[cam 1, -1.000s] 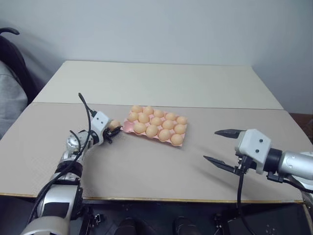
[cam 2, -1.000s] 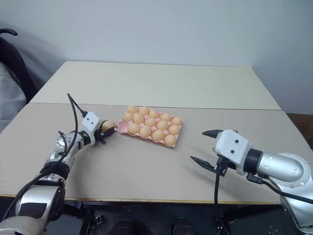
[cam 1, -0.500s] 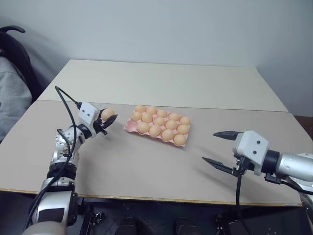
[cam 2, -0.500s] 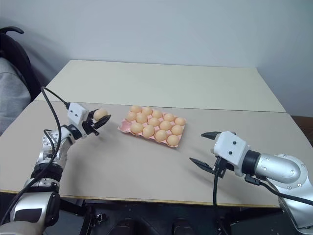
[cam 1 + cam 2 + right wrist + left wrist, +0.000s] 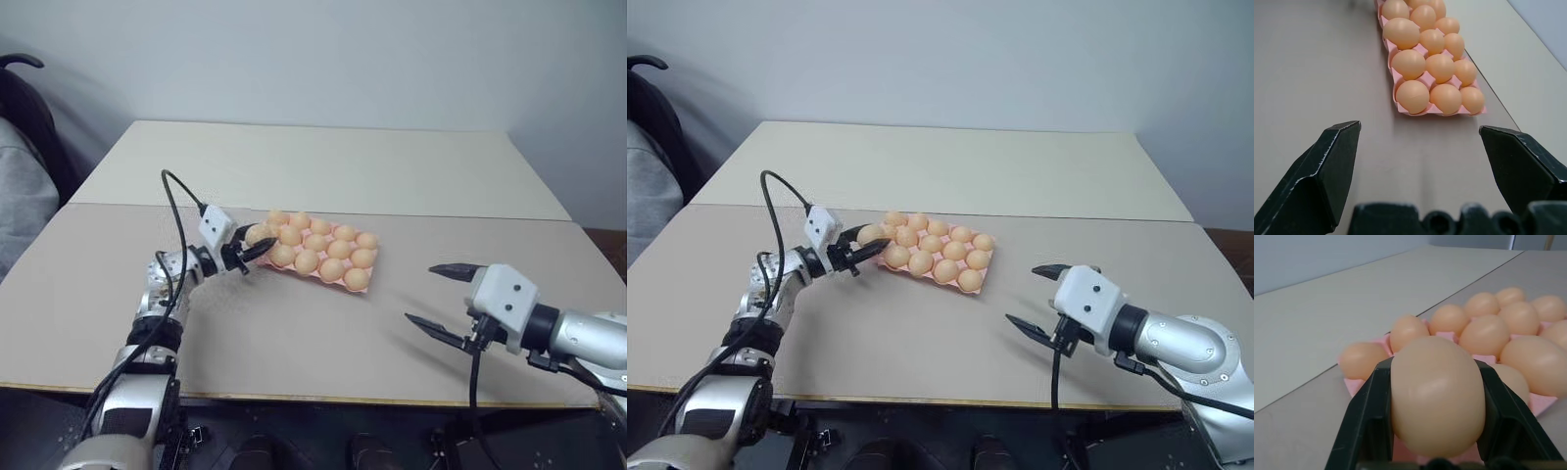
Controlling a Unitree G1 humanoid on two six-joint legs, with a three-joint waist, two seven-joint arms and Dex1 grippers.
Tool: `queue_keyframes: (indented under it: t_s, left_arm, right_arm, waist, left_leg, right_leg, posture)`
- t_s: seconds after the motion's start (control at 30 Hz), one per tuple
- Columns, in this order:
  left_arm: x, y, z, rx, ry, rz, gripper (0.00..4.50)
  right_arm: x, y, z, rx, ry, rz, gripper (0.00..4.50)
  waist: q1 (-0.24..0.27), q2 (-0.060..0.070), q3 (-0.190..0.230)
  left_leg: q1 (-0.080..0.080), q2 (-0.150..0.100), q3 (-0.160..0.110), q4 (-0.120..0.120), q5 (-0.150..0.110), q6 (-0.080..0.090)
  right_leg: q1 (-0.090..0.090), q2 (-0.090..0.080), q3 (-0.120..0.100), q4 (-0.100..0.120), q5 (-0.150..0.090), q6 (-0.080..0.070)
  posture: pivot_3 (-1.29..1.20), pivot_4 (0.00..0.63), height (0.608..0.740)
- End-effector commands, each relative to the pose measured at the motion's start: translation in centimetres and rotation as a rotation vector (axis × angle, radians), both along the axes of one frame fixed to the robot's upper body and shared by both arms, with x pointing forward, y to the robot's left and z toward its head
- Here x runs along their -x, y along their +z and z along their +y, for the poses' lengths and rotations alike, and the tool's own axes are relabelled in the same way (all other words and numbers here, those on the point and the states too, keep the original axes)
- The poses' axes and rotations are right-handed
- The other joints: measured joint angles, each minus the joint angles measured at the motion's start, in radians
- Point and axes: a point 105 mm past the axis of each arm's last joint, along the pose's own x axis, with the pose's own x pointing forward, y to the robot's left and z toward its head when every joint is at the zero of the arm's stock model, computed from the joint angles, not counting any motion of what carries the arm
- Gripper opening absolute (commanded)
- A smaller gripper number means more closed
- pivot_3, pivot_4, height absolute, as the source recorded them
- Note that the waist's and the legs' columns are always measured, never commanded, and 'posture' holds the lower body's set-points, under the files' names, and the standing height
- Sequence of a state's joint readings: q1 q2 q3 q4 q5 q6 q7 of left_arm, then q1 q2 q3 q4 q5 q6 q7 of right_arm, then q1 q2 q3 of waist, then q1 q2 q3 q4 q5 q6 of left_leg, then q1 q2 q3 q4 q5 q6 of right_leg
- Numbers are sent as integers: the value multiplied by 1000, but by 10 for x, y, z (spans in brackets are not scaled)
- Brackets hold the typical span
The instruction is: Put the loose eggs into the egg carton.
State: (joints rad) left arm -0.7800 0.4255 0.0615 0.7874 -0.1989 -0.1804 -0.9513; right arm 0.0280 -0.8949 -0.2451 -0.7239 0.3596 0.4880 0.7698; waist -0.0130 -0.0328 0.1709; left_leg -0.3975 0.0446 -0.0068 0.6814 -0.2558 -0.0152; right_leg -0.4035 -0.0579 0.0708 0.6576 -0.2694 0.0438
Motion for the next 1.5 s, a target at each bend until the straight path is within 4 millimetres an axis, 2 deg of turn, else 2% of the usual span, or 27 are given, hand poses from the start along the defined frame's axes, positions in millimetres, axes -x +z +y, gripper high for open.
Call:
queue_keyframes:
  t_s: [0.03, 0.17, 0.37, 0.5, 0.63, 0.77, 0.9, 1.0, 1.23, 1.5]
  left_arm:
    - [-1, 10, -1, -14, -12, -77, 2682]
    - [0, 11, -3, -10, -24, -89, 3882]
    - [9, 18, 7, -7, -53, -102, 3882]
    - [26, 24, 23, -13, -66, -109, 3882]
    - [54, 30, 43, -12, -81, -85, 3882]
    - [85, 27, 63, -33, -68, -21, 3882]
    - [120, 20, 72, -105, -78, 56, 3882]
    - [140, 24, 78, -145, -66, 87, 3882]
    - [161, 47, 92, -166, -9, 95, 3882]
    - [171, 56, 87, -192, 2, 90, 3882]
  right_arm:
    - [3, 9, 1, 7, -9, -50, 4500]
    - [4, 8, 0, 6, -12, -51, 4500]
    - [3, 8, 0, 10, -12, -52, 4500]
    - [3, 8, 0, 11, -5, -50, 4500]
    - [2, 8, -1, 13, 1, -47, 4500]
    - [1, 6, -1, 17, 18, -37, 4500]
    - [-1, 8, -1, 23, 37, -39, 4500]
    - [-2, 9, -5, 40, 51, -36, 4500]
    - [-8, 17, -18, 71, 46, -51, 4500]
    - [-10, 11, -24, 83, 60, -23, 4500]
  waist:
    - [0, 0, 0]
    - [1, 0, 0]
    - [-1, 0, 0]
    - [-7, 0, 0]
    - [-6, 0, 0]
    - [-4, 0, 0]
    - [-3, 0, 0]
    - [-1, 0, 0]
    - [-1, 0, 0]
    - [-1, 0, 0]
  left_leg:
    - [0, 0, 0, 0, 0, 0]
    - [0, 0, 0, 0, 0, 0]
    - [0, 0, 0, 0, 0, 0]
    - [0, 0, 0, 0, 0, 0]
    - [0, 1, 0, 0, 0, 0]
    - [1, 2, 0, 0, 0, 0]
    - [1, 2, 0, 0, 0, 0]
    - [1, 3, 0, 0, 0, 0]
    - [2, 3, 1, -1, 0, 0]
    - [3, 3, 2, -1, 0, 0]
  right_leg:
    - [0, 0, 0, 0, 0, 0]
    - [0, 0, 0, 0, 0, 0]
    - [0, 0, 0, 0, 0, 0]
    - [0, 0, 0, 0, 0, 0]
    - [0, 0, 0, 1, 0, 0]
    - [0, 0, 0, 0, 0, 0]
    - [0, 0, 0, 0, 0, 0]
    - [0, 0, 0, 0, 0, 0]
    - [1, 0, 0, -1, 0, 0]
    - [1, 0, 1, -1, 0, 0]
  posture:
    - [0, 150, 740]
    - [0, 150, 740]
    - [0, 150, 740]
    - [0, 150, 740]
    - [0, 150, 740]
    - [0, 150, 740]
    - [0, 150, 740]
    - [0, 150, 740]
    - [0, 150, 740]
    - [0, 150, 740]
